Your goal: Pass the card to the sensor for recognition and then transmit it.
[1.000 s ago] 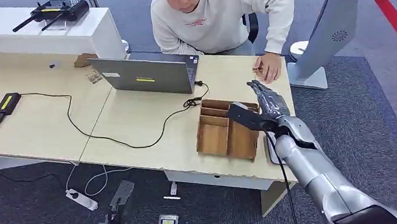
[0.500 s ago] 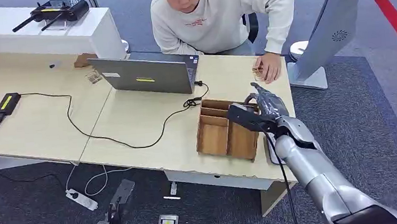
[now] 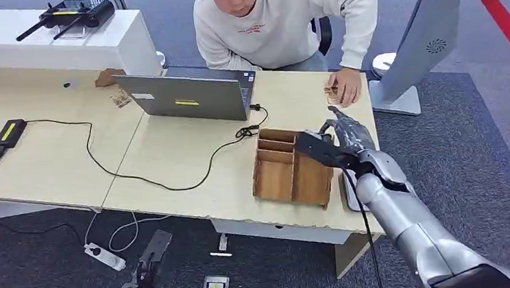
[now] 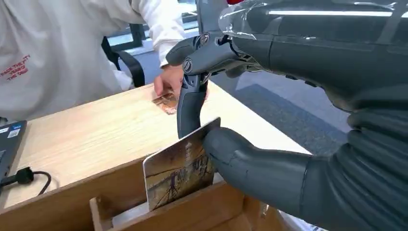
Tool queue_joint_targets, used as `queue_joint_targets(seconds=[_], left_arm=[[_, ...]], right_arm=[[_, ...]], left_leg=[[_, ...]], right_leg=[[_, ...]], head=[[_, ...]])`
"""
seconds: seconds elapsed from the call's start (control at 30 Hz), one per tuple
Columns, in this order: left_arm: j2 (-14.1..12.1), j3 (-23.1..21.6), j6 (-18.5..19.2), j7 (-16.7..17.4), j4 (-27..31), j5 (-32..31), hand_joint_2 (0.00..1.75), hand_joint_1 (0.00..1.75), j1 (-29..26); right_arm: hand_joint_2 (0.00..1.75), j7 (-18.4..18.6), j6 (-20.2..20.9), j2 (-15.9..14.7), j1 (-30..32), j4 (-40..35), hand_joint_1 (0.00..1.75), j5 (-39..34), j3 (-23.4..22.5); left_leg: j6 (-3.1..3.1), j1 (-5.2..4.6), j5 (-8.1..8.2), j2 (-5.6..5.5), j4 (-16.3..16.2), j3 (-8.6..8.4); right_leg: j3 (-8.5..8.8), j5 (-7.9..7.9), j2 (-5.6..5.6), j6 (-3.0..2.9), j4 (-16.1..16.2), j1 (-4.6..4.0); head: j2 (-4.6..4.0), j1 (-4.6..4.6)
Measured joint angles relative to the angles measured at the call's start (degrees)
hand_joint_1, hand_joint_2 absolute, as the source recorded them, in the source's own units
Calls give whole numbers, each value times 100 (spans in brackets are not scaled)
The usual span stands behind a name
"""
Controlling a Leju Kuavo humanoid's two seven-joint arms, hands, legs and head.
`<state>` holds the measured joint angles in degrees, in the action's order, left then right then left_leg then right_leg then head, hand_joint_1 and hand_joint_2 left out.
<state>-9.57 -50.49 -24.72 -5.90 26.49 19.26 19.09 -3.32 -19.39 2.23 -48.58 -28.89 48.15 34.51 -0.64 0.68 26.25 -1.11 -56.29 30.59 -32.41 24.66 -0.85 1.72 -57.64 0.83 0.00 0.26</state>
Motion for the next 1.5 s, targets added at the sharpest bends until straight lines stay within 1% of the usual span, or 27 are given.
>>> queue_joint_targets(seconds=[0.2, 0.3, 0.47, 0.6, 0.67, 0.9, 1.07, 1.23, 1.4, 1.5], left_arm=[[9, 0, -79, -26, -7, -52, 0, 0, 2], [15, 2, -103, -33, -15, -79, 0, 0, 3], [28, 11, -164, -131, -35, -188, 0, 0, 4], [42, 20, -232, -205, -48, -280, 0, 0, 4], [44, 24, -247, -225, -52, -304, 0, 0, 4], [48, 24, -243, -181, -70, -507, 0, 0, 11], [85, 24, -245, -81, -116, -789, 0, 0, 92], [118, 24, -271, -46, -138, -946, 0, 0, 118], [127, 26, -288, -28, -162, -981, 0, 0, 118], [129, 31, -299, -7, -170, -1086, 0, 0, 118]], right_arm=[[175, 26, -220, -48, 58, 0, 175, 28, -24], [175, 18, -260, -72, 67, 0, 175, 2, -28], [175, -199, -452, -96, 62, -48, 175, -155, -112], [175, -328, -476, -136, -81, -171, 175, -330, -230], [175, -334, -474, -159, -168, -229, 175, -356, -299], [175, -369, -649, -290, -453, -332, 175, -446, -544], [175, -378, -835, -437, -478, -380, 175, -507, -732], [175, -275, -848, -538, -428, -479, 175, -483, -835], [175, -258, -839, -584, -388, -538, 175, -459, -885], [175, -230, -754, -592, -377, -575, 175, -276, -885]], left_leg=[[0, 0, 0, 0, 0, -1], [0, 0, 0, 0, 0, -1], [0, 0, 0, 0, 0, 1], [0, 0, 0, 0, 0, 0], [0, 0, 0, 0, 0, 0], [0, -1, 0, 0, -2, -1], [0, -2, 0, -1, -3, 0], [0, -2, 1, -1, -3, -1], [0, -1, 1, -1, -2, 0], [0, -1, 0, -1, -2, 0]], right_leg=[[0, 0, 0, 0, 0, 0], [0, 0, 0, 0, 0, 0], [0, 0, 0, 0, -1, 0], [0, 0, 0, 0, 0, 0], [0, 0, 0, 0, 0, 0], [0, 0, 0, 0, 0, 1], [0, 0, 0, 0, 0, 2], [-1, 0, -6, 0, 0, 2], [-1, 0, -5, 0, -1, 1], [-1, 0, -5, 0, -1, 1]], head=[[0, 0], [0, 0], [0, 0], [0, 0], [0, -2], [0, 0], [0, 0], [0, -2], [0, -2], [0, 0]])
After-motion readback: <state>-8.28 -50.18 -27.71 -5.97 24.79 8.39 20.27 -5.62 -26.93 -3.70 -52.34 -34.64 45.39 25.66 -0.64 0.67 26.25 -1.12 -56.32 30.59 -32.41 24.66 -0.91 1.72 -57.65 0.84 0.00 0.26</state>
